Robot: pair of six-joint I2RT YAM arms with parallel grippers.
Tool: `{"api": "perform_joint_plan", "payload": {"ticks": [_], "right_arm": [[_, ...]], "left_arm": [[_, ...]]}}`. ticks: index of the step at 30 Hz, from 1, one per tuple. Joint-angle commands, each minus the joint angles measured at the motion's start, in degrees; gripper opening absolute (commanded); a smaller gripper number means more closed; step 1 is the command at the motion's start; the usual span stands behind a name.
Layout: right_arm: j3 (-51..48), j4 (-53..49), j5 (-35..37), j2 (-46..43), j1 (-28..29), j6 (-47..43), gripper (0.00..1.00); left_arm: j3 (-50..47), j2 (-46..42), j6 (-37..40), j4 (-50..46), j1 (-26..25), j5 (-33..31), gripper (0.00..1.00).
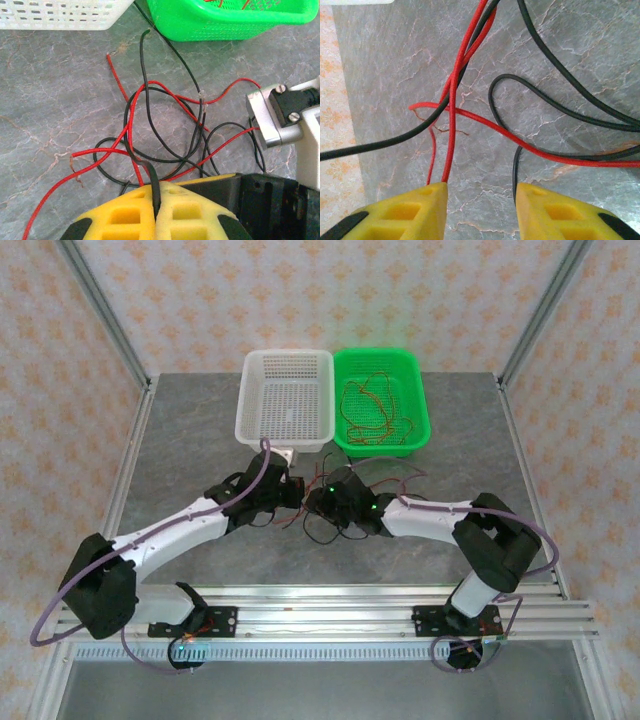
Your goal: Untangle the cables
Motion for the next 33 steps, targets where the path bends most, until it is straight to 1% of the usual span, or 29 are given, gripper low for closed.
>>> {"api": "perform_joint_plan", "payload": {"ticks": [1, 11, 17, 22, 23, 25, 27, 29, 30, 33], "right_arm": [[1.05, 1.68, -0.32, -0.84, 0.68, -0.37, 0.4], [0.73, 0.27, 1.09, -3.88, 0.93, -0.47, 0.41], [0.71, 2.98, -0.7, 0.33, 0.91, 0.27, 0.41], [2.77, 3.28, -0.88, 3.84, 0.98, -0.53, 0.4], [3.21, 2.97, -0.61, 4.35, 1.05, -0.76, 0.38], [3.38, 2.86, -0.04, 4.67, 1.04, -0.87, 0.3], [2.96, 2.57, 1.0, 4.33, 1.0, -0.8, 0.15], [2.34, 1.65, 2.39, 3.54, 1.03, -0.89, 0.03], [1.99, 1.18, 3.14, 3.0, 0.98, -1.02, 0.0], [0.92, -0.56, 5.46, 1.49, 0.9, -1.7, 0.0]], "left_arm": [[2.26, 0.47, 1.05, -1.38, 0.21, 0.49, 0.0], [2.76, 1.36, 0.96, -1.03, 0.19, 0.7, 0.0], [4.58, -0.28, 1.09, -2.11, 0.22, 0.77, 0.0], [5.26, -1.65, 1.22, -2.96, 0.21, 0.57, 0.0], [5.23, -1.87, 1.21, -3.03, 0.21, 0.66, 0.0], [5.38, -2.43, 1.13, -3.38, 0.21, 0.62, 0.0], [5.64, -3.22, 1.18, -3.85, 0.21, 0.32, 0.0], [6.16, -4.05, 1.35, -4.57, 0.21, -0.16, 0.0], [6.67, -4.47, 1.65, -5.09, 0.21, -0.45, 0.0], [8.9, -5.41, 2.59, -7.23, 0.21, -1.63, 0.0]]}}
